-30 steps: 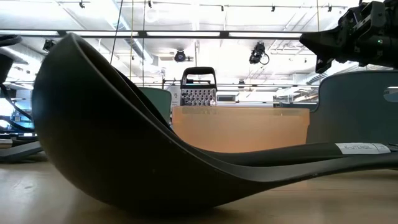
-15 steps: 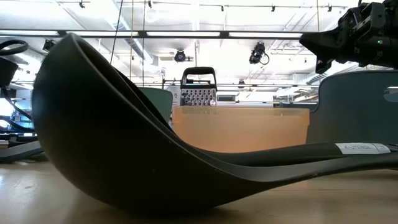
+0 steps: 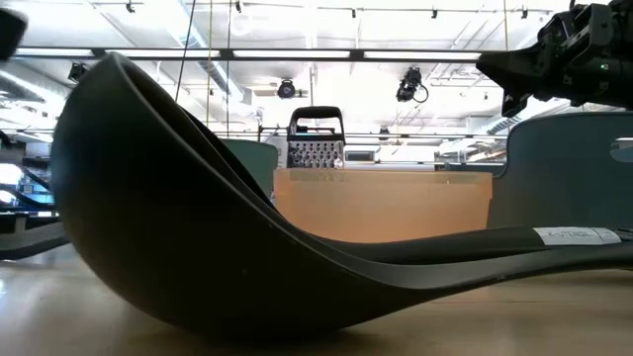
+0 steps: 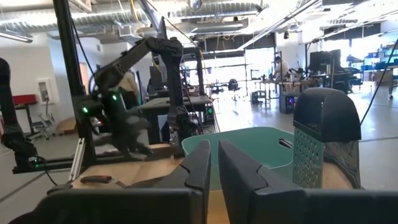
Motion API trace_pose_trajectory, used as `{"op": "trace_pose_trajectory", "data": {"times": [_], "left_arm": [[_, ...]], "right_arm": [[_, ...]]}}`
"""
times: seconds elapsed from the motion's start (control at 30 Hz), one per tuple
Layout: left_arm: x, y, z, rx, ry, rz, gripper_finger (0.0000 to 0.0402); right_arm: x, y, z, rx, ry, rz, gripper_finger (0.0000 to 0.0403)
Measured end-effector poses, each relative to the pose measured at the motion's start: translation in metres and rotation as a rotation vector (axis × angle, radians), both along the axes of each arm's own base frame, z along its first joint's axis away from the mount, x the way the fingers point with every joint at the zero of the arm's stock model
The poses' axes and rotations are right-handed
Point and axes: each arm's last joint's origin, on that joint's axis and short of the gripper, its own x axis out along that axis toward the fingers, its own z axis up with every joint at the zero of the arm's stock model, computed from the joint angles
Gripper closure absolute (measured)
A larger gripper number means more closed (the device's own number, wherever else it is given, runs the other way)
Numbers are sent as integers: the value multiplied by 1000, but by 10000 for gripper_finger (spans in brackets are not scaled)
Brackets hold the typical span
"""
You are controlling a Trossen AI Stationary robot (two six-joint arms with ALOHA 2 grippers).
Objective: Pick & Place Kitchen Items
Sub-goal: Put the black spatula into the green bin
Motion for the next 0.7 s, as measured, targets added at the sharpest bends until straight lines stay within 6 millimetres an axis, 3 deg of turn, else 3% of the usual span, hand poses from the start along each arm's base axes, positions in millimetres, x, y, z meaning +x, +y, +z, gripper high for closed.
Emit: {"op": "trace_pose_trajectory", "data": {"times": [0.4,0.7], "left_arm": [[14,0,77,102,-85,-66,326],[29,31,121,134,-40,-102,326]], "right_arm": [[0,0,0,0,0,0,359],[0,0,0,0,-2,0,359]]}}
